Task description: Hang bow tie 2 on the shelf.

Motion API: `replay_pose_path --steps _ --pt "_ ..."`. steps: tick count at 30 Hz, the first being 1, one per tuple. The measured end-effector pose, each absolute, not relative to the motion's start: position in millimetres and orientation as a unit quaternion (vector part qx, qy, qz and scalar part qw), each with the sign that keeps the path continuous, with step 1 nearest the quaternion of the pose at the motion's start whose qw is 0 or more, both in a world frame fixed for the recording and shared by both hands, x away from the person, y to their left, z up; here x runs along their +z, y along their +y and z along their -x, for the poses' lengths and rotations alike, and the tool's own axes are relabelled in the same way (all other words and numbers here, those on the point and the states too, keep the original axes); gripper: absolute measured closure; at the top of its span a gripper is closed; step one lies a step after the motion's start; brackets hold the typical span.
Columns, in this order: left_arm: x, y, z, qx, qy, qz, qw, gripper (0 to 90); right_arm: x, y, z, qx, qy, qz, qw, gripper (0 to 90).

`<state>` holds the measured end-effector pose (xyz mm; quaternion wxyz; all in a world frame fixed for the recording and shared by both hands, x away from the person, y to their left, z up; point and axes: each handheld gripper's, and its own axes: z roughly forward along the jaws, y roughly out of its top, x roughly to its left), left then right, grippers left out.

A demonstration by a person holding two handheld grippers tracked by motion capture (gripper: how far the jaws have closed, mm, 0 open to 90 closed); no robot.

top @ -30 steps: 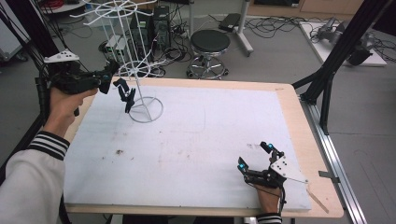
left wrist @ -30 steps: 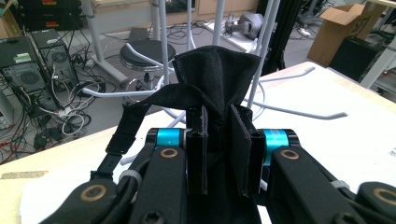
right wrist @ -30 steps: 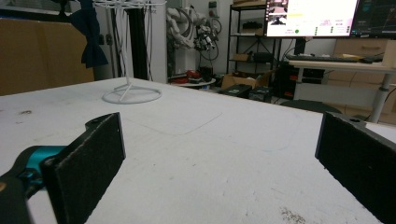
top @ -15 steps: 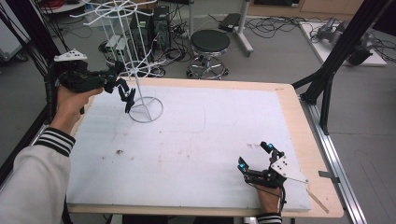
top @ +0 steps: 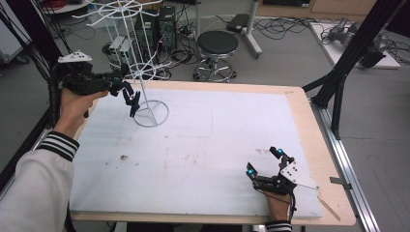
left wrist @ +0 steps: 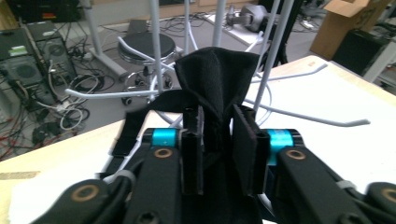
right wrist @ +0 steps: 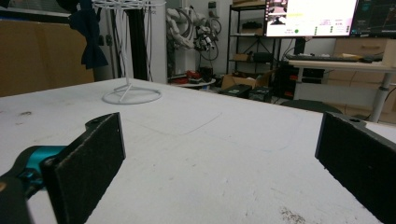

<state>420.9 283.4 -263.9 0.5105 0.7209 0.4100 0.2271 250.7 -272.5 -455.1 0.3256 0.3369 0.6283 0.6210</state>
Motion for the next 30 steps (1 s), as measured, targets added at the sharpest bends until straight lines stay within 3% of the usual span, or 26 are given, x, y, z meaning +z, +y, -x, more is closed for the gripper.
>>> replay_pose_path --steps 2,5,10,14,17,30 --pt "-263.5 283.1 -420.5 0.227 0.408 -0.719 0.515 71.2 -455.1 -272.5 -250.8 0.621 0.628 -0.337 0.326 0.7" --pt "-263.2 282.8 -420.6 0.226 0.407 -0.717 0.519 58.9 -455.1 -272.5 -250.8 0.621 0.629 -0.336 0.326 0.7" --pt "-264.0 284.1 -420.7 0.217 0.396 -0.725 0.521 19.8 -455.1 -272.4 -250.8 0.62 0.628 -0.336 0.328 0.7" --pt "-261.5 284.8 -411.7 0.252 0.363 -0.723 0.53 1.7 -455.1 -272.5 -250.9 0.62 0.629 -0.336 0.327 0.7" --pt "-261.3 288.3 -403.8 0.28 0.342 -0.716 0.54 1.7 -455.1 -272.6 -250.8 0.621 0.628 -0.338 0.325 0.7" --pt "-272.8 292.5 -382.6 0.274 0.324 -0.711 0.56 1.7 -455.1 -272.5 -250.4 0.62 0.628 -0.337 0.327 0.7"
